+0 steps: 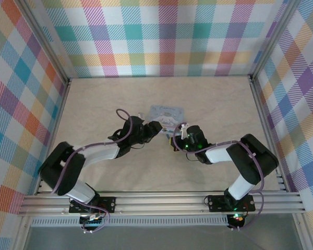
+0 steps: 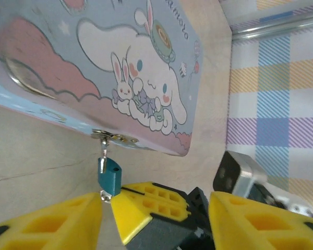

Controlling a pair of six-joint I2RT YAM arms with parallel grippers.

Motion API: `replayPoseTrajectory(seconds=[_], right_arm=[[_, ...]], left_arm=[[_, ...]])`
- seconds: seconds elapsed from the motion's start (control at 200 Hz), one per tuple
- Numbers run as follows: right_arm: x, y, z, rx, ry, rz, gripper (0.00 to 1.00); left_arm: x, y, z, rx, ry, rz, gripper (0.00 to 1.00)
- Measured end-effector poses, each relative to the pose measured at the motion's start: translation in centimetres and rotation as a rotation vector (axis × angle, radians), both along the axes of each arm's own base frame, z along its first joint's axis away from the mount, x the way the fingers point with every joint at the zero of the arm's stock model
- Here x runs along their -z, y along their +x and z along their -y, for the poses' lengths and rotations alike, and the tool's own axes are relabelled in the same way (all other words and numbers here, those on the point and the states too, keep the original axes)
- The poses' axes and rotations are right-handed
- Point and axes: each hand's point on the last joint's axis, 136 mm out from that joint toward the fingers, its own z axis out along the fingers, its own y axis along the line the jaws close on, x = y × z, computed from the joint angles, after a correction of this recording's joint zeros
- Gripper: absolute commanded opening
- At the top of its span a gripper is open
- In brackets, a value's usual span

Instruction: Unlock a padlock with a key

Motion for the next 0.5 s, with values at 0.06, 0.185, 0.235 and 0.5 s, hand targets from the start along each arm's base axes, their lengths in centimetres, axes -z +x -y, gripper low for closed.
replayPoseTrajectory(seconds=[0.06, 0.185, 0.235, 0.5], right_arm=[[0.2, 0.0, -0.1, 0.016, 0.031, -0.036, 0.00], [0.7, 0.1, -0.2, 0.057, 0.089, -0.106, 0.00], [1.0, 0.1, -0.2, 0.071, 0.110, -0.134, 0.03], [2.0, 0.6, 0.6, 0.132, 0.151, -0.214, 0.14]], left_arm=[[-0.9, -0.1, -1.2, -0.008, 0.047, 0.029, 0.65], [-2.6, 1.2, -4.1, -0.047, 0.115, 0.072, 0.70], [-2.9, 2.1, -5.4, -0.063, 0.137, 0.077, 0.72], [-2.5, 6.4, -7.3, -0.024, 0.241, 0.067, 0.74]])
